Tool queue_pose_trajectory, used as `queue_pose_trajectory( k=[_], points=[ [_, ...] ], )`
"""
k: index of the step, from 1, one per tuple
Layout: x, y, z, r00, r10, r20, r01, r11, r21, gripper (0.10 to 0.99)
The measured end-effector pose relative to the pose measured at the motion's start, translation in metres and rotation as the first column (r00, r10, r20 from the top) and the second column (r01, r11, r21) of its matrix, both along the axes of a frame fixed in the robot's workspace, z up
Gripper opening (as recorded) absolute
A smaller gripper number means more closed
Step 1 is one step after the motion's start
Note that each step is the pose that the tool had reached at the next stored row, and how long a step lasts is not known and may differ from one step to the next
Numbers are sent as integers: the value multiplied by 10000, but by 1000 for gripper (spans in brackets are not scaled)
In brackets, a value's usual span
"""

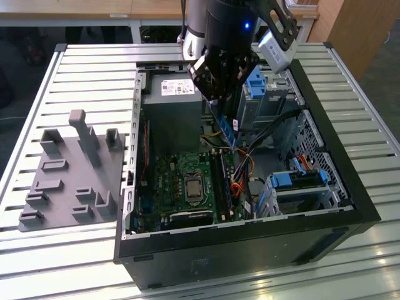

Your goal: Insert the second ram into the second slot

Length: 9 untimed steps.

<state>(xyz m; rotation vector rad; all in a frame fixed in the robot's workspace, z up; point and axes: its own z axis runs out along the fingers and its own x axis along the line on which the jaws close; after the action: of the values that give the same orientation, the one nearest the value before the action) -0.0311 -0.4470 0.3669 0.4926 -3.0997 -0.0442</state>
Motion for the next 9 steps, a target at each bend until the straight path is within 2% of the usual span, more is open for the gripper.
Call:
queue_pose_trajectory(
  k=[9],
  points=[
    [3,0,-1,9967,-807,0,807,9967,0,137]
  ],
)
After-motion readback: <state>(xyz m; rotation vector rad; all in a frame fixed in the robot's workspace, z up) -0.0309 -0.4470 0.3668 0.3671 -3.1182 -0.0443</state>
